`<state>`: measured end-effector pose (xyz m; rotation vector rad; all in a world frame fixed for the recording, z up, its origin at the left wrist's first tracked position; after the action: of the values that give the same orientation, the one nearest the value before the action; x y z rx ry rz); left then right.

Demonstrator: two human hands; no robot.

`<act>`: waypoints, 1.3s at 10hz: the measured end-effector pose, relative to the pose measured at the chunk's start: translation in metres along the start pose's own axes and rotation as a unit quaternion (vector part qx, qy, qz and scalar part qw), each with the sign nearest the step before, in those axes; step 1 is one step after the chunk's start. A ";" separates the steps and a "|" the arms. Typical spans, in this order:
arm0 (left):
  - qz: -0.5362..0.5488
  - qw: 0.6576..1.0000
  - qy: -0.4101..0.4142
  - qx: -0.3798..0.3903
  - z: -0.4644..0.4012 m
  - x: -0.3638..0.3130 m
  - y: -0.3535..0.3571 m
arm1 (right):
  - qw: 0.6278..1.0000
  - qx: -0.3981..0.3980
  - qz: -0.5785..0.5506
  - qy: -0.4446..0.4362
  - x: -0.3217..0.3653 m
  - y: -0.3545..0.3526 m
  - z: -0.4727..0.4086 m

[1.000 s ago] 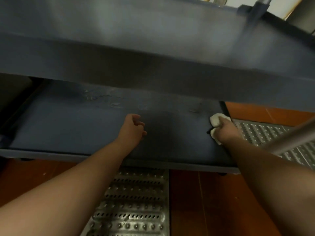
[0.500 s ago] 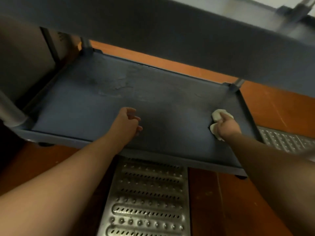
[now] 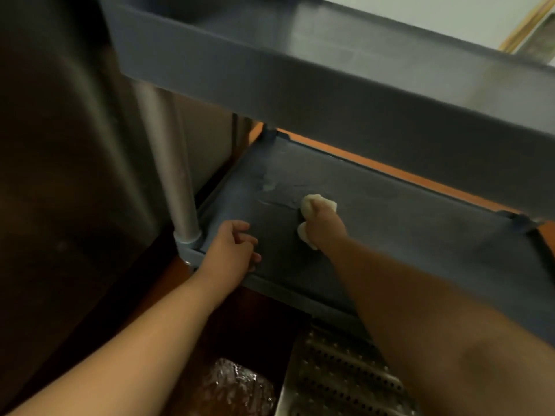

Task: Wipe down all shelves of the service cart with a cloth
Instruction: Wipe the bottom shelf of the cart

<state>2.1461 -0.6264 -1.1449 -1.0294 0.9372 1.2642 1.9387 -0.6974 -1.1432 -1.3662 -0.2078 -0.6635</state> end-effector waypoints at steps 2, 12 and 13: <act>0.019 0.999 -0.022 -0.031 0.009 0.019 -0.058 | 0.992 0.065 -0.063 -0.082 0.102 0.079 -0.014; -0.065 0.982 0.022 0.177 0.075 -0.018 0.256 | 0.969 -0.120 0.006 0.215 -0.362 -0.209 0.173; -0.070 0.978 0.016 0.194 0.079 -0.015 0.266 | 0.955 -0.149 -0.053 0.249 -0.402 -0.219 0.196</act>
<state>1.8797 -0.5499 -1.1307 -0.7917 1.0661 0.9042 1.5426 -0.3973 -1.1213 -1.4304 0.2344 -1.1418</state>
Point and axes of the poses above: each hand's wrist, its own z-axis away from the middle knuckle, its own y-axis out of the palm, x = y × z, the point moved 5 cm from there along -z, towards the middle knuckle, and after that the axes turned 4 degrees about -z, right-handed, at the moved point
